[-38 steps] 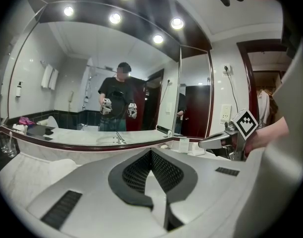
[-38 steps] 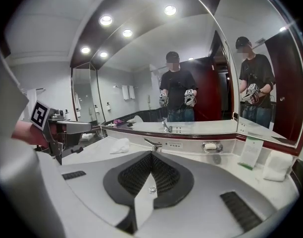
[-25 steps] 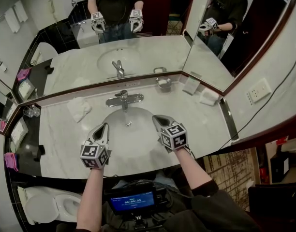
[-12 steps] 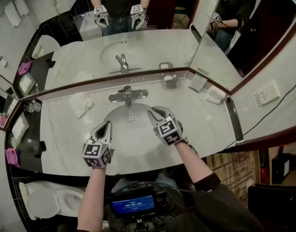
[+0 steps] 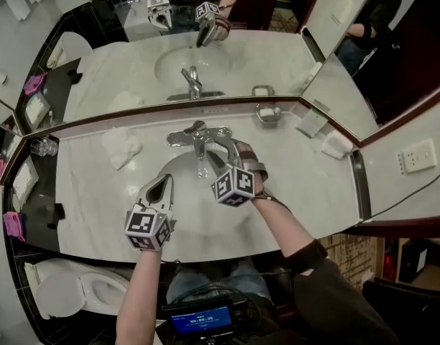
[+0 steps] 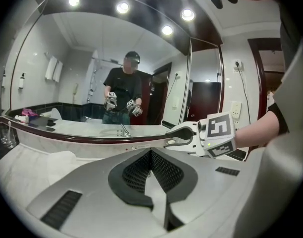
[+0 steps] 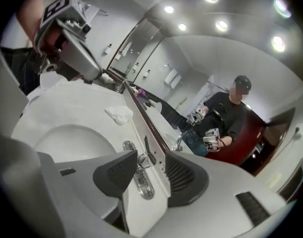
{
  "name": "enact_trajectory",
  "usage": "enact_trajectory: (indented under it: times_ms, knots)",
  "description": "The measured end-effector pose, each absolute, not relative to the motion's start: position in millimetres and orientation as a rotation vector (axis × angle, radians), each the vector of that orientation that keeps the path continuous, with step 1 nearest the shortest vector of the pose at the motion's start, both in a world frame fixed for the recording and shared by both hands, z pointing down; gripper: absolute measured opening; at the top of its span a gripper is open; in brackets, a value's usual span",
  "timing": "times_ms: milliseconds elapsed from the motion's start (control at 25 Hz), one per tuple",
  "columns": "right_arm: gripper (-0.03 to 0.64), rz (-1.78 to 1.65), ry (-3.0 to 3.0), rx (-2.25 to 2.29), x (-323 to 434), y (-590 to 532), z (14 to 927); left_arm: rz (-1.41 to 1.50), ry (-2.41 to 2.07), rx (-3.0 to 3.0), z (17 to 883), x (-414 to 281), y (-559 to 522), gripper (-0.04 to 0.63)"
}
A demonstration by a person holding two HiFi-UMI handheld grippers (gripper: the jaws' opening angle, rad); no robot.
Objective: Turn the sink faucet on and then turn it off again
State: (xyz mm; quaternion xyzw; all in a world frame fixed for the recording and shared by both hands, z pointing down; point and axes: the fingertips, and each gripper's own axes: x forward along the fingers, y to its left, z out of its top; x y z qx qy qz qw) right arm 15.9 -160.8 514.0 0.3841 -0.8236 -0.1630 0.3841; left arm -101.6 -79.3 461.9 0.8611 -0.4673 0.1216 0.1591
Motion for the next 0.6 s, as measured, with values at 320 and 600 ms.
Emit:
enact_trajectory:
  times_ms: [320, 600]
  knots:
    - [0.199, -0.664, -1.975, 0.787, -30, -210, 554, 0.326, -1.351, 2.434, 480, -117, -94, 0.0]
    - [0.199, -0.726, -1.927, 0.741, -48, -239, 578, 0.329, -1.36, 2.394, 499, -139, -92, 0.0]
